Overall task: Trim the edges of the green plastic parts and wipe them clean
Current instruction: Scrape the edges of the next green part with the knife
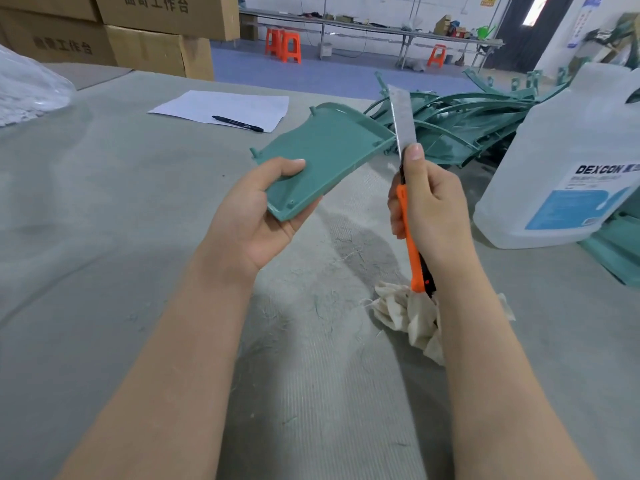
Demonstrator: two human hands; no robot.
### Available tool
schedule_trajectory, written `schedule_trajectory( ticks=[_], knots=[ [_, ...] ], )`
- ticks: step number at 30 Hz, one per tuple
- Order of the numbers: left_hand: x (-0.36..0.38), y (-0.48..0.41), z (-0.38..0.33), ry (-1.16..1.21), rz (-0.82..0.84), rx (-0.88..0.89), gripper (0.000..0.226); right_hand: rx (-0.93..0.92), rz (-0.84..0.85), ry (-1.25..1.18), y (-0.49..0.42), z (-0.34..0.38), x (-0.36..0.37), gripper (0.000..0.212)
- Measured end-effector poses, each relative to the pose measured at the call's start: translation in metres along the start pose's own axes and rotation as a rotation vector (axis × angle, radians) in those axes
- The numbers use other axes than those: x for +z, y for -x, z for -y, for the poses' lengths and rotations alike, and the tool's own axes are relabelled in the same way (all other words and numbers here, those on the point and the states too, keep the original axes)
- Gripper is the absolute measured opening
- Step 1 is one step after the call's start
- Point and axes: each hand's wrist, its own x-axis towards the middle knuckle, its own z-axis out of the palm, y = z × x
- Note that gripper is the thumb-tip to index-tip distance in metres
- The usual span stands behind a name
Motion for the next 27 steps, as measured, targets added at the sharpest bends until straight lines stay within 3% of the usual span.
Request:
schedule_trajectory(
  ticks=[14, 18, 27],
  knots=[
    [0.003, 0.005, -0.003, 0.114, 0.098, -0.102, 0.024, -0.010, 0.034, -0.080, 0.000, 0.000, -0.001, 0.058],
    [0.002, 0.005, -0.003, 0.111, 0.122, -0.119, 0.035, -0.010, 0.057, -0.058, 0.001, 0.001, 0.001, 0.054],
    [0.001, 0.004, -0.001, 0.173, 0.103, -0.133, 0.038, -0.048, 0.207, 0.015, 0.006, 0.004, 0.011, 0.050]
  ],
)
